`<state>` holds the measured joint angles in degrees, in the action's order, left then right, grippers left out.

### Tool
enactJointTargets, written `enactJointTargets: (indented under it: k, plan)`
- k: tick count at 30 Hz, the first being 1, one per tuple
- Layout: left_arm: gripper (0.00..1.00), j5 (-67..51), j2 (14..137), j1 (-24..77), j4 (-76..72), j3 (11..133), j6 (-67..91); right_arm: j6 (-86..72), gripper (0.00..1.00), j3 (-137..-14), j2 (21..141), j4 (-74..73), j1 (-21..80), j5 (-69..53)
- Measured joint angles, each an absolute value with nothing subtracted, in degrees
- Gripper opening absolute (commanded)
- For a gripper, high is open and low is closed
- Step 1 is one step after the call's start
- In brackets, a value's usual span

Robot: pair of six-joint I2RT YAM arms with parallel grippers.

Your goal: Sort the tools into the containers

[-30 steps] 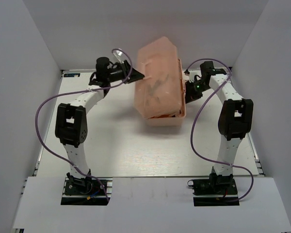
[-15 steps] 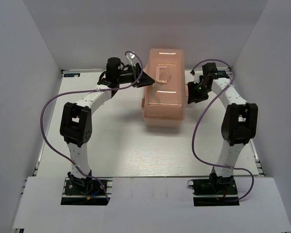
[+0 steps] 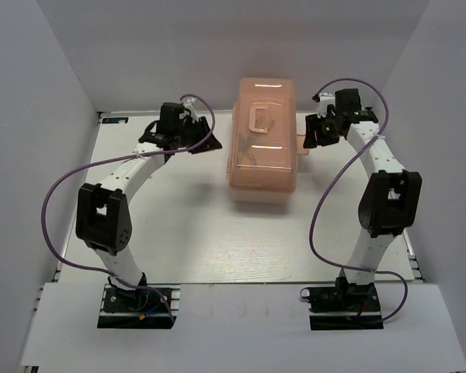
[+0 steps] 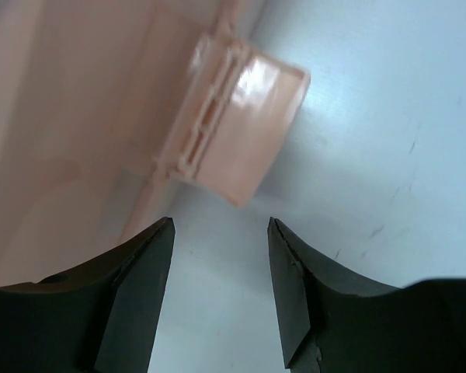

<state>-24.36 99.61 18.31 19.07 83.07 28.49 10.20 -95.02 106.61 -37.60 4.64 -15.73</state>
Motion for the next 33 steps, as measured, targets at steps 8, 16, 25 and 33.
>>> enactJointTargets:
  k: [8, 16, 25, 33]
  plan:
    - [0.41, -26.2, 106.39, 23.66, 21.91, 81.43, 25.23, 11.18, 0.58, -111.24, 117.19, -37.21, 6.9, -18.17]
    - [0.42, -26.09, 106.63, 25.41, 23.59, 82.39, 23.79, 12.25, 0.56, -111.22, 117.25, -37.34, 7.94, -18.28]
    - [0.52, -15.38, 101.08, 24.01, 27.9, 80.14, 26.74, 12.32, 0.55, -102.76, 113.01, -35.29, 9.43, -11.55]
    - [0.52, -8.6, 90.83, 20.64, 29.06, 78.41, 28.99, 12.34, 0.52, -88.6, 101.08, -35.55, 9.45, -14.48]
